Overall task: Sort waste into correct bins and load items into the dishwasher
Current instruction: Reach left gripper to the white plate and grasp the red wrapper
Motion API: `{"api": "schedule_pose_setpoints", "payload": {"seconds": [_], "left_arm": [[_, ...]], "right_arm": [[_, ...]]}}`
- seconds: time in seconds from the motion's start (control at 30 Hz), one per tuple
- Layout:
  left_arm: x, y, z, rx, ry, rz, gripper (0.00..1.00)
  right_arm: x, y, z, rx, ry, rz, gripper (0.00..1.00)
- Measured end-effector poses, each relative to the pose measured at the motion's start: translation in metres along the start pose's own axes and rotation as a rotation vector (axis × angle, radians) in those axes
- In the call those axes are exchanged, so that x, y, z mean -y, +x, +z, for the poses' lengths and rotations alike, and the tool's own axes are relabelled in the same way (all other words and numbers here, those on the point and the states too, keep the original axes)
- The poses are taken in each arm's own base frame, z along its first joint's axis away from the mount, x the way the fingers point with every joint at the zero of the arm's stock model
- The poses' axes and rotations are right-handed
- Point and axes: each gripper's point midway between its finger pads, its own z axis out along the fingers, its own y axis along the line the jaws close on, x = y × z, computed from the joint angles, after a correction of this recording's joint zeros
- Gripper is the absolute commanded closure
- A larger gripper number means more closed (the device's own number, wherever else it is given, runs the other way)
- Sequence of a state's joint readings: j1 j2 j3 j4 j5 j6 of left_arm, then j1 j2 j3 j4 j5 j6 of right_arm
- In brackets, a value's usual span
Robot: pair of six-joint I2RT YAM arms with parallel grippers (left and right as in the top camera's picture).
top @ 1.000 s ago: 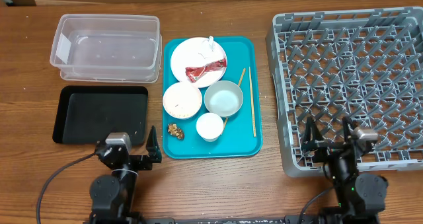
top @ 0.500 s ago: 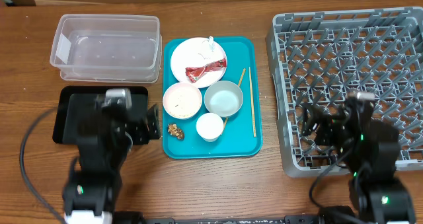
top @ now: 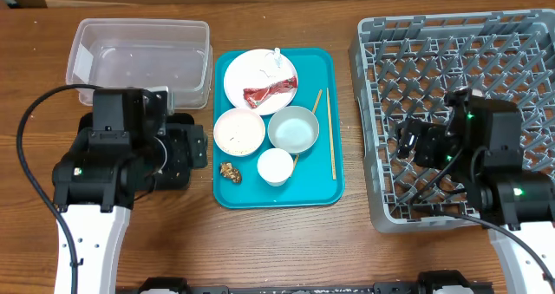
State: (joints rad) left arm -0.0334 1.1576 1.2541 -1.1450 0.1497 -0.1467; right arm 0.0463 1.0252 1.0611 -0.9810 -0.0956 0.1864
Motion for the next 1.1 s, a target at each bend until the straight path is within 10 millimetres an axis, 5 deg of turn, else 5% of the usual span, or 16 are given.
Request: {"api": "schedule_pose_setpoints", "payload": {"seconds": [0.17, 0.4, 0.5, 0.87, 1.1], "left_arm": [[0.004, -0.014, 0.001, 0.053, 0.018, 0.009, 0.00], [0.026, -0.076, -0.005, 0.291, 0.092, 0.088, 0.00], [0.046, -0.093, 0.008, 0.324, 0.122, 0.157, 0.00], [0.126, -0.138, 0.106, 0.215, 0.056, 0.474, 0.00], [0.129, -0.118, 0.186, 0.059, 0.032, 0.523, 0.00]], "right_arm": [[0.001, 0.002, 0.001, -0.010, 0.006, 0.002, 0.00], [0.003, 0.007, 0.000, -0.028, 0.015, 0.003, 0.00], [0.003, 0.007, 0.000, -0.029, 0.015, 0.004, 0.00], [0.003, 0.007, 0.001, -0.029, 0.015, 0.003, 0.00], [0.003, 0.008, 0.000, -0.034, 0.016, 0.004, 0.00]]}}
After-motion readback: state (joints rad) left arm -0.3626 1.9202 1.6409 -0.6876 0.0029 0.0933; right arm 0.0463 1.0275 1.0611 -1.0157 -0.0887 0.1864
